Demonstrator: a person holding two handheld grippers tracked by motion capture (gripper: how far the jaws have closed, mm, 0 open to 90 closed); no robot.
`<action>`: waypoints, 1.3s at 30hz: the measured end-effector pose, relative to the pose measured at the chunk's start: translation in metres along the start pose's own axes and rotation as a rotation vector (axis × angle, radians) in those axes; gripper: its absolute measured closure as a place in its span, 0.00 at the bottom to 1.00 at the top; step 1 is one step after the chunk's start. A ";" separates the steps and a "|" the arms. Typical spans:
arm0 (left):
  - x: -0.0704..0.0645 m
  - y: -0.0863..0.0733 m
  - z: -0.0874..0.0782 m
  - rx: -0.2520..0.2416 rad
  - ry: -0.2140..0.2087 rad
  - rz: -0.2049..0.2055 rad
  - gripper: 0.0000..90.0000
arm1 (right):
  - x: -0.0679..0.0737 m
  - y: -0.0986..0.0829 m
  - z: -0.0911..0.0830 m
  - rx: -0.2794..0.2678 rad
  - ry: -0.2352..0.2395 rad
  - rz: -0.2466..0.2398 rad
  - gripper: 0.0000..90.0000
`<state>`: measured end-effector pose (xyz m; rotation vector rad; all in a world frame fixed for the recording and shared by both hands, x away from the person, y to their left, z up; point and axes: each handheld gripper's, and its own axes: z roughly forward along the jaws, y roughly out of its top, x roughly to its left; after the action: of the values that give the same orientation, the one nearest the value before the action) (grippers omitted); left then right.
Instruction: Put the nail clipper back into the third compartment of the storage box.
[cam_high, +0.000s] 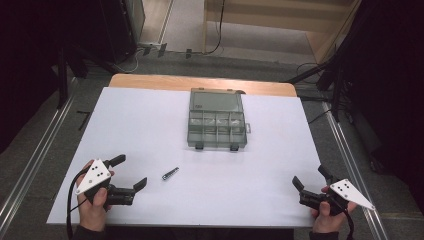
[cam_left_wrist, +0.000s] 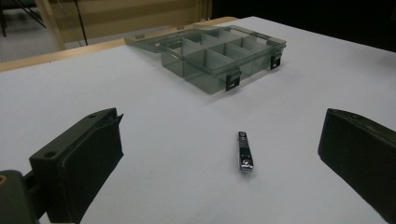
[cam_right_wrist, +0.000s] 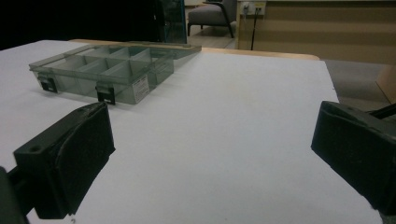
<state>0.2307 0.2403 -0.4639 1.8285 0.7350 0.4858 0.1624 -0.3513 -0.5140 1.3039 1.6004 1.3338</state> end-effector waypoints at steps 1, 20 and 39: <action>-0.001 0.001 0.001 -0.001 -0.005 -0.002 0.00 | 0.000 0.000 0.000 -0.001 0.002 0.001 0.00; -0.021 0.016 0.033 0.099 -0.095 0.015 0.00 | 0.000 0.000 0.000 0.002 0.004 -0.001 0.00; -0.031 0.018 0.059 0.251 -0.093 -0.030 0.17 | 0.001 0.000 0.001 0.005 0.003 -0.009 0.00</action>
<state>0.2499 0.1744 -0.4676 2.0549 0.7865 0.2961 0.1632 -0.3503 -0.5145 1.2972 1.6106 1.3277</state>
